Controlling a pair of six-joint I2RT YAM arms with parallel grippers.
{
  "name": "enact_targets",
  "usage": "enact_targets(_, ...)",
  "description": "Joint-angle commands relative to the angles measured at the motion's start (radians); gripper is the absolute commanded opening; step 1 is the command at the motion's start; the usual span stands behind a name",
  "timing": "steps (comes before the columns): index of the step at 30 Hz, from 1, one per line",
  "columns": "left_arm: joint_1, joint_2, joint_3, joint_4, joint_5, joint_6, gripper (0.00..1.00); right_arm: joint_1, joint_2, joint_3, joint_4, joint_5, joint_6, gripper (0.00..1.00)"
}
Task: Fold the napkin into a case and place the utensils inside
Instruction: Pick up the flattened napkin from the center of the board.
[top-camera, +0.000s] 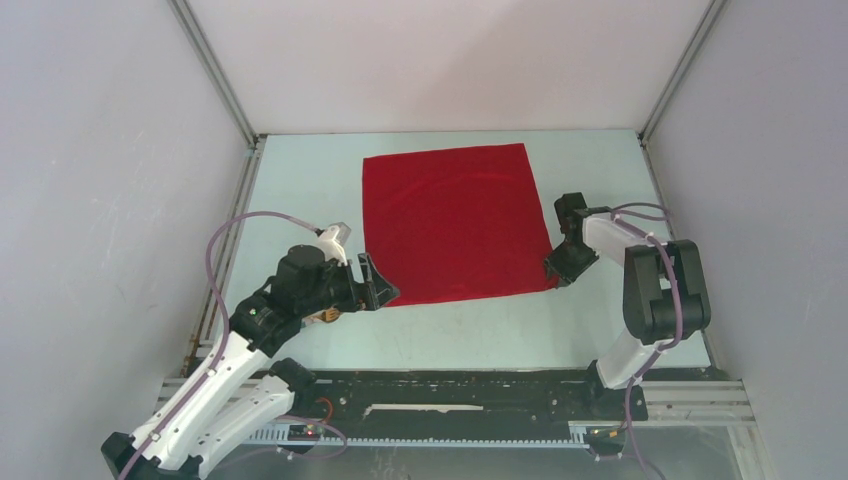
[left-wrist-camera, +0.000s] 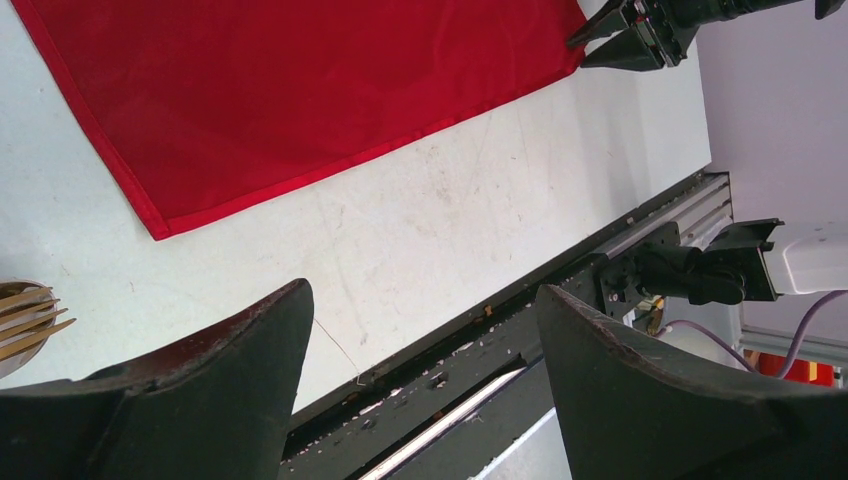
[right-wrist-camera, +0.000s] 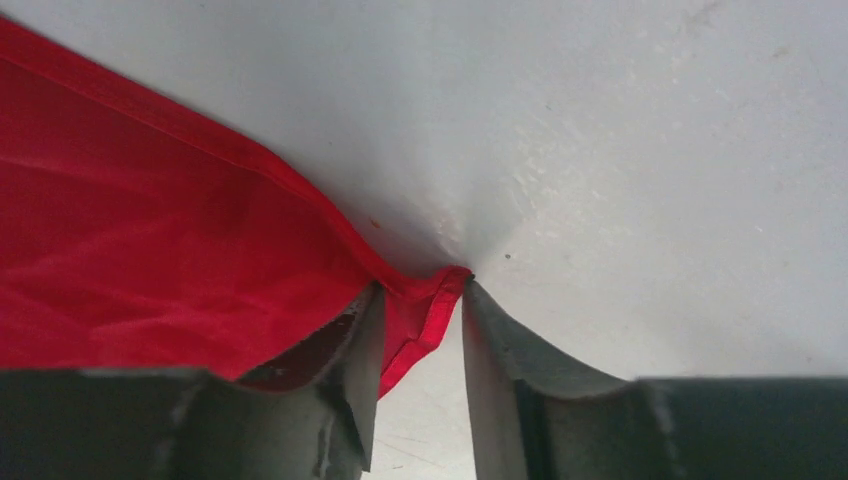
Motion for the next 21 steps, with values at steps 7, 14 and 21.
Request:
enact_targets(7, 0.001, 0.007, 0.025, 0.01, 0.002, 0.001, 0.89, -0.003, -0.066, -0.084, 0.126, 0.004, -0.045, 0.09)
enact_targets(14, 0.001, 0.061, -0.02, 0.008, -0.026, -0.129, 1.0, 0.011, -0.158, -0.084, 0.023, -0.008, 0.002, 0.0)
enact_targets(21, -0.001, 0.234, -0.071, -0.019, -0.106, -0.393, 0.98, 0.074, -0.251, -0.085, -0.03, -0.01, 0.058, 0.0)
